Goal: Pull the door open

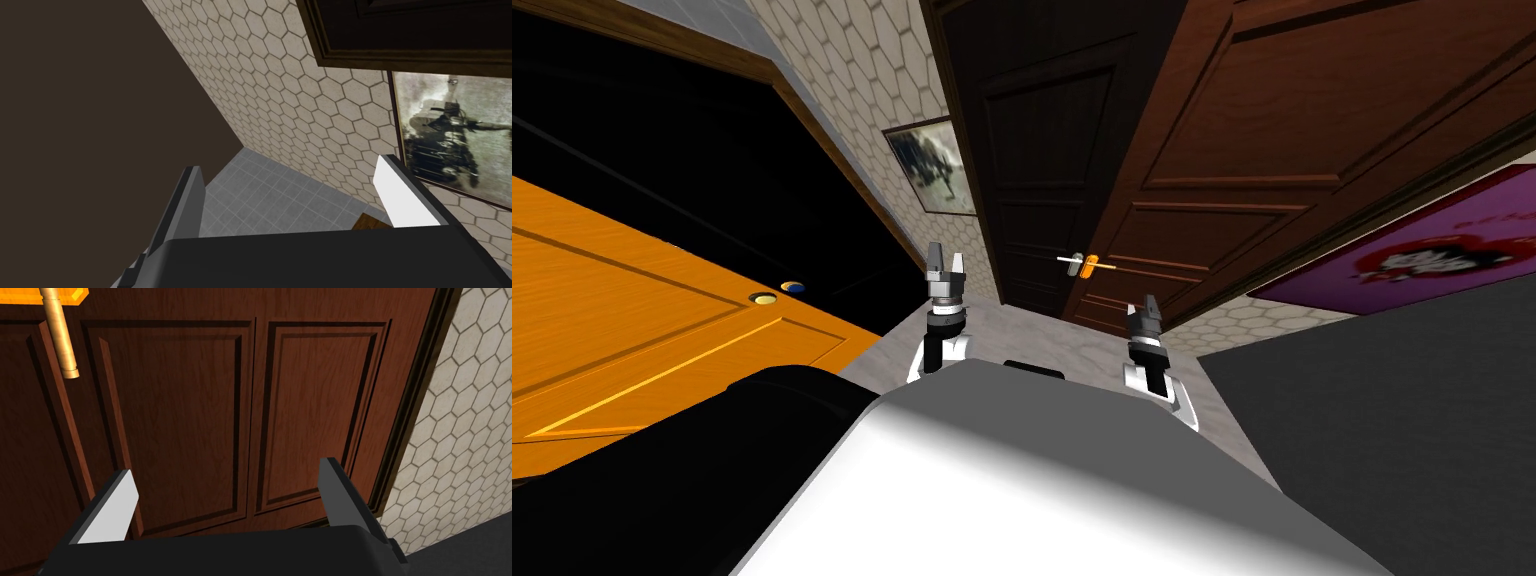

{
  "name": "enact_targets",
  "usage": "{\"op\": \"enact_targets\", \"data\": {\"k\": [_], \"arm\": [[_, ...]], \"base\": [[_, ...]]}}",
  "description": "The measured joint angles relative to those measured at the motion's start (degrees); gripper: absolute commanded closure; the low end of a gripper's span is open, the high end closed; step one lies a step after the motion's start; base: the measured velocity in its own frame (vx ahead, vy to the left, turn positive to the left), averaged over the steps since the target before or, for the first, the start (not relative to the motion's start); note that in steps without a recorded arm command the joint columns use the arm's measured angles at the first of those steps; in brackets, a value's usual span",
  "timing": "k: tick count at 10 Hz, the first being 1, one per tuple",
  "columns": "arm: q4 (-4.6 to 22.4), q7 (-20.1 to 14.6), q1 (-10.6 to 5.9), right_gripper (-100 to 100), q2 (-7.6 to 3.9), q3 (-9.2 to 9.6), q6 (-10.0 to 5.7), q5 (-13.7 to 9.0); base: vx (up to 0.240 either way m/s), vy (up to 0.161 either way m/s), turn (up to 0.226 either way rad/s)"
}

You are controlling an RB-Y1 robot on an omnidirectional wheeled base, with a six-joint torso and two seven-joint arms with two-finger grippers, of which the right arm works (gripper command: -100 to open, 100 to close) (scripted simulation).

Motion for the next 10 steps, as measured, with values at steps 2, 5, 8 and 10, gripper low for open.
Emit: {"op": "enact_targets", "data": {"k": [2, 5, 8, 10], "arm": [[1.44, -0.85, -0.56, -100, -0.06, -0.63, 1.17, 0.63], [5.12, -2.05, -2.29, -100, -0.48, -1.92, 2.23, 1.43], [8.48, -3.09, -3.62, -100, -0.67, -3.08, 2.98, 2.22], [11.46, -3.46, -4.96, -100, -0.56, -3.95, 3.11, 2.77]], "base": [[0.109, 0.004, 0.076], [0.097, 0.001, 0.068], [0.105, -0.01, 0.063], [0.114, -0.011, 0.087]]}}
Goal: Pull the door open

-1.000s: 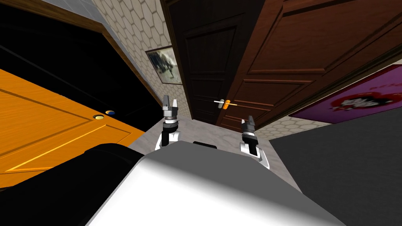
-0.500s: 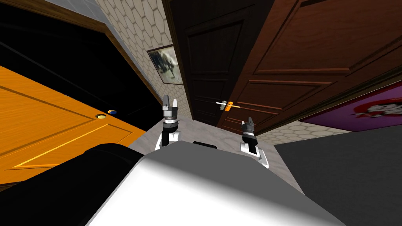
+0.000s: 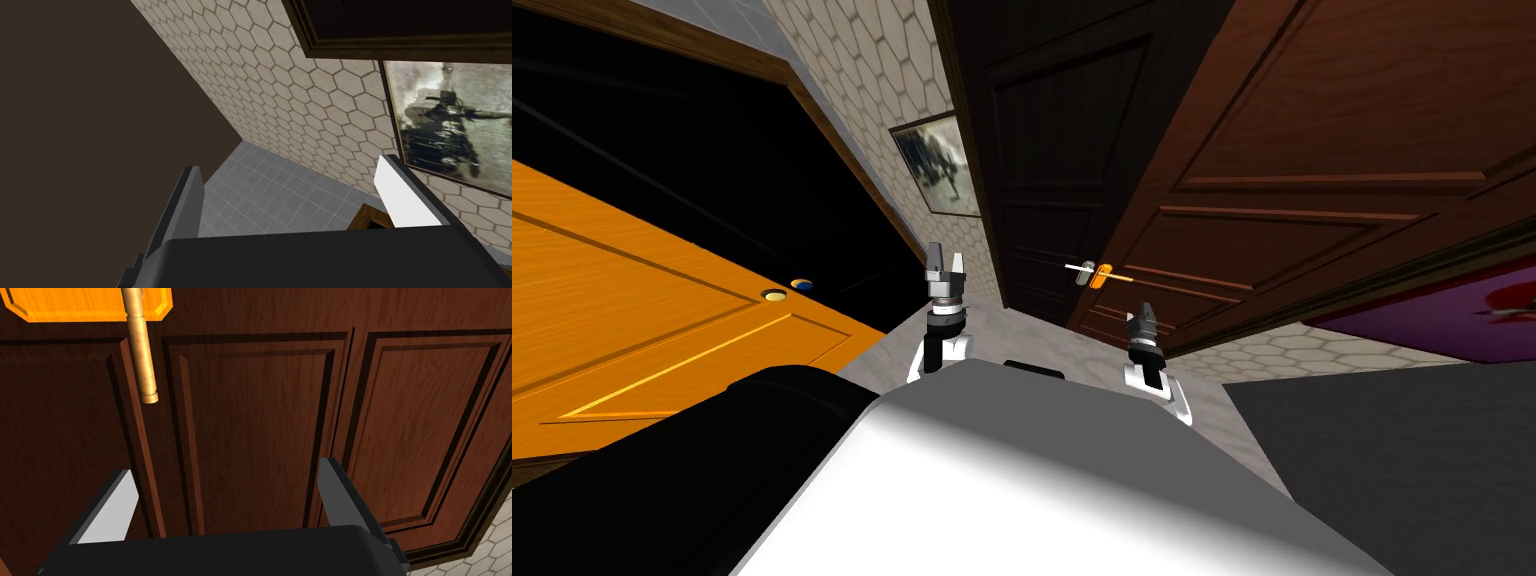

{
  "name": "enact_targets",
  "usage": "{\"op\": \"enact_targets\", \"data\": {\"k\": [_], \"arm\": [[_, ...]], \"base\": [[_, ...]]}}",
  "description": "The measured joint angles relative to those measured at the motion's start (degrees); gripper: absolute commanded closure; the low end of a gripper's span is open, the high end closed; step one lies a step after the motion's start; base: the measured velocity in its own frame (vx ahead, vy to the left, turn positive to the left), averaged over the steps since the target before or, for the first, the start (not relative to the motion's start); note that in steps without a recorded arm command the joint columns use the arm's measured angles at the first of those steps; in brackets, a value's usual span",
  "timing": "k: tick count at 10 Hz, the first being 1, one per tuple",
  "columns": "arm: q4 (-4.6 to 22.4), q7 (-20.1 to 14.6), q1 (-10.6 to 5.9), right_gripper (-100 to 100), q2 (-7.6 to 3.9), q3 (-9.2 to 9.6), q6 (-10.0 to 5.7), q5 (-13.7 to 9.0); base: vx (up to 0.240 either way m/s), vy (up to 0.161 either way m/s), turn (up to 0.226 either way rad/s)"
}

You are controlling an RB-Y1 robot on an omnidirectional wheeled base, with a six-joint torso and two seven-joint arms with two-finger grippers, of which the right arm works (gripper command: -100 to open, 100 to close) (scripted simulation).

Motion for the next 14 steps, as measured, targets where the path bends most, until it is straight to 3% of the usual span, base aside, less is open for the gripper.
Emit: {"op": "enact_targets", "data": {"k": [5, 11, 12, 14], "arm": [[5.98, -2.44, -2.47, -100, -0.63, -2.24, 2.32, 1.58], [11.71, -3.87, -5.12, -100, -0.74, -4.18, 3.62, 2.9], [11.82, -4.31, -4.26, -100, -1.88, -4.91, 3.71, 2.42], [13.99, -4.35, -4.23, -100, -3.26, -6.95, 3.22, 1.73]], "base": [[0.15, -0.023, 0.077], [0.121, -0.031, 0.04], [0.182, -0.086, -0.009], [0.189, -0.069, 0.024]]}}
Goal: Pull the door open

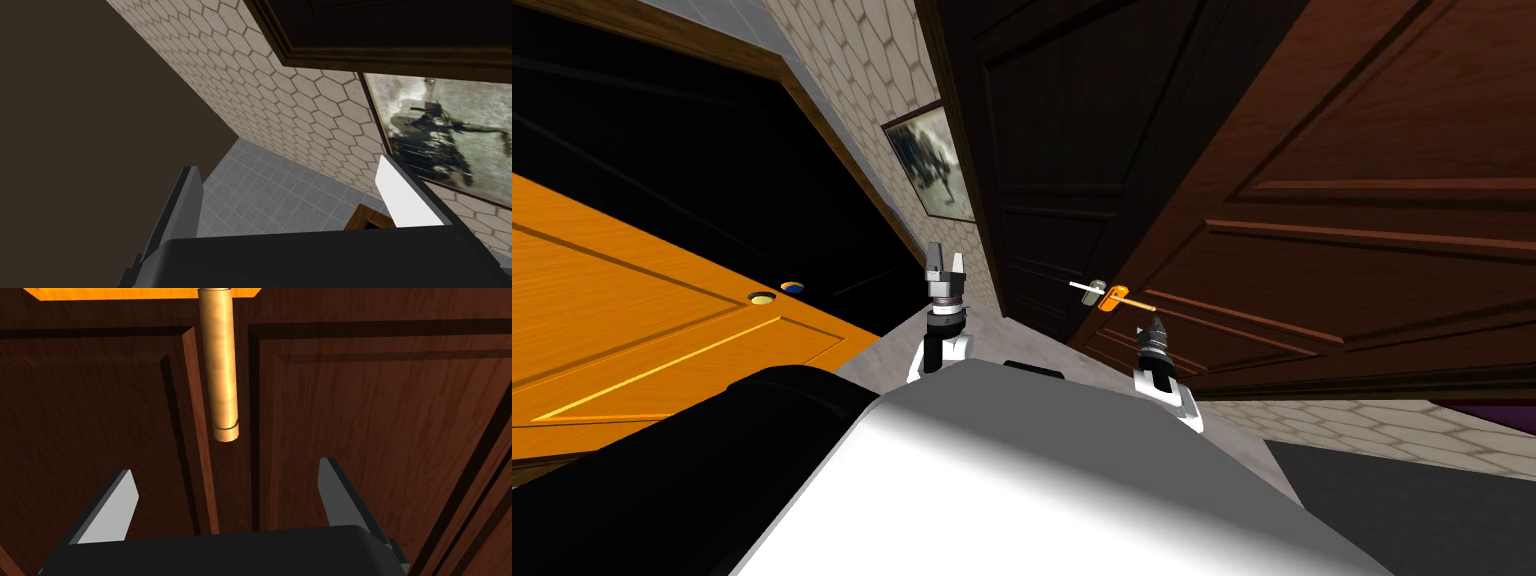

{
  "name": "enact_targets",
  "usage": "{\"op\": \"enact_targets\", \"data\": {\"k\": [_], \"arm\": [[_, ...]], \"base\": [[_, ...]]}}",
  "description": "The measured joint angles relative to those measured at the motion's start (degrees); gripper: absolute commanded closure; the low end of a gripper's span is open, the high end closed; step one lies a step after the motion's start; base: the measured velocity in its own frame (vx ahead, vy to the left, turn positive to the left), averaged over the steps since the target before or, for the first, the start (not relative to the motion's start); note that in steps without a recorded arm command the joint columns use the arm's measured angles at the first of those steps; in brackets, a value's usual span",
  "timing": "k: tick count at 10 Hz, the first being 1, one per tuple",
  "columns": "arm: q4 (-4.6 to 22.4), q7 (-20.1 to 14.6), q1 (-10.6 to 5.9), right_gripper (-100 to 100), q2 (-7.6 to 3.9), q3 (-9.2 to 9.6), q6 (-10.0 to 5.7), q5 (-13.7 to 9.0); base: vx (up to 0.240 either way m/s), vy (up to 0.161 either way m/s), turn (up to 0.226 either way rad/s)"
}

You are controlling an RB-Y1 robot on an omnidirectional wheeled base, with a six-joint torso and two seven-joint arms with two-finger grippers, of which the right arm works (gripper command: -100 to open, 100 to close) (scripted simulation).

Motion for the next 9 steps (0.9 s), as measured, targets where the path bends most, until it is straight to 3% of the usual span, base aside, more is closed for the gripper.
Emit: {"op": "enact_targets", "data": {"k": [3, 6, 7, 9], "arm": [[1.99, -0.05, 0.27, -100, -1.37, -1.71, -1.07, -0.85], [2.38, -0.12, -0.89, -100, -1.12, -0.87, -1.55, -1.02], [2.39, -0.13, -1.03, 100, -1.1, -0.77, -1.59, -1.01], [2.28, -0.17, -1.07, 100, -1.16, -0.87, -1.62, -1.05]], "base": [[0.197, -0.077, 0.067], [0.157, 0.011, 0.113], [-0.014, -0.003, -0.031], [-0.03, -0.004, 0.008]]}}
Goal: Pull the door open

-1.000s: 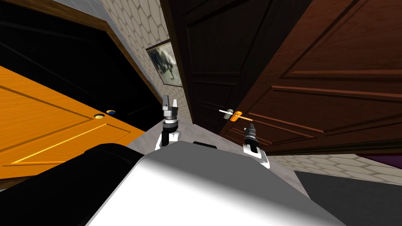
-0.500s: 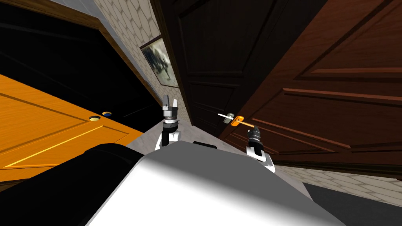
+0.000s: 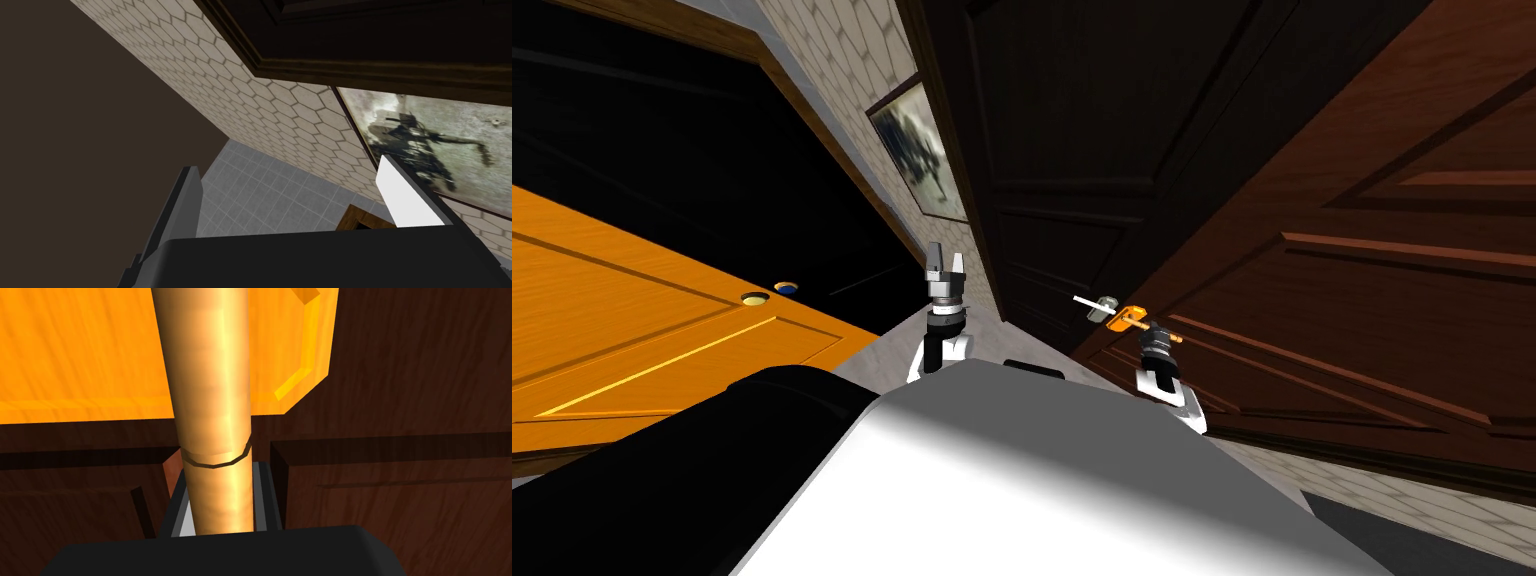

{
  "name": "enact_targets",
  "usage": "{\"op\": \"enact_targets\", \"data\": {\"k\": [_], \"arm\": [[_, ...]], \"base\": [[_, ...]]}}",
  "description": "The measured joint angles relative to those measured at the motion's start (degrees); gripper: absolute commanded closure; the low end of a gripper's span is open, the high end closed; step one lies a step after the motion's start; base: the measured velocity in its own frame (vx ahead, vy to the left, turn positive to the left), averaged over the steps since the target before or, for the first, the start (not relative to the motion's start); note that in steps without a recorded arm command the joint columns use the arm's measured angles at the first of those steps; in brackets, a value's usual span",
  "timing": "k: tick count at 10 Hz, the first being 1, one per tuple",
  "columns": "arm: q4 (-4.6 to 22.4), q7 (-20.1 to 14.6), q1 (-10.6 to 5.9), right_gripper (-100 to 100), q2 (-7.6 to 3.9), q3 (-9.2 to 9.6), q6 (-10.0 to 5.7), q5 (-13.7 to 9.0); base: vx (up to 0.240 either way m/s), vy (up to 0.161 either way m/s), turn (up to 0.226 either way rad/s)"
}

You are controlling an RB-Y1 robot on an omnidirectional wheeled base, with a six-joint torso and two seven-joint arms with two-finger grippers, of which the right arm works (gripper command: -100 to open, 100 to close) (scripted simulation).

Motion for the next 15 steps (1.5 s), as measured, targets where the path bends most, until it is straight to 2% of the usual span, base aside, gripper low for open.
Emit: {"op": "enact_targets", "data": {"k": [4, 6, 7, 8, 10, 13, 15], "arm": [[0.16, 0.02, 0.15, 100, 0.19, 0.2, 0.05, 0.06], [-0.64, -0.76, 0.95, 100, -0.64, 0.4, 0.19, 0.01], [0.23, -0.87, 0.76, 100, -1.01, 0.3, -0.35, 0.03], [0.21, -1.28, 1.23, 100, -1.42, 0.6, -0.5, 0.06], [-0.32, -2.37, 2.07, 100, -2.15, 1.49, -0.42, 0.16], [-0.45, -4.48, 2.72, 100, -3.6, 3.84, -1.1, 0.45], [-1.12, -5.76, 3.46, 100, -4.1, 5.55, -2.06, 0.69]], "base": [[-0.04, -0.004, 0.004], [-0.176, -0.001, 0.045], [-0.185, 0.009, 0.074], [-0.208, 0.019, 0.066], [-0.228, -0.016, 0.122], [-0.245, -0.074, 0.171], [-0.133, -0.049, 0.085]]}}
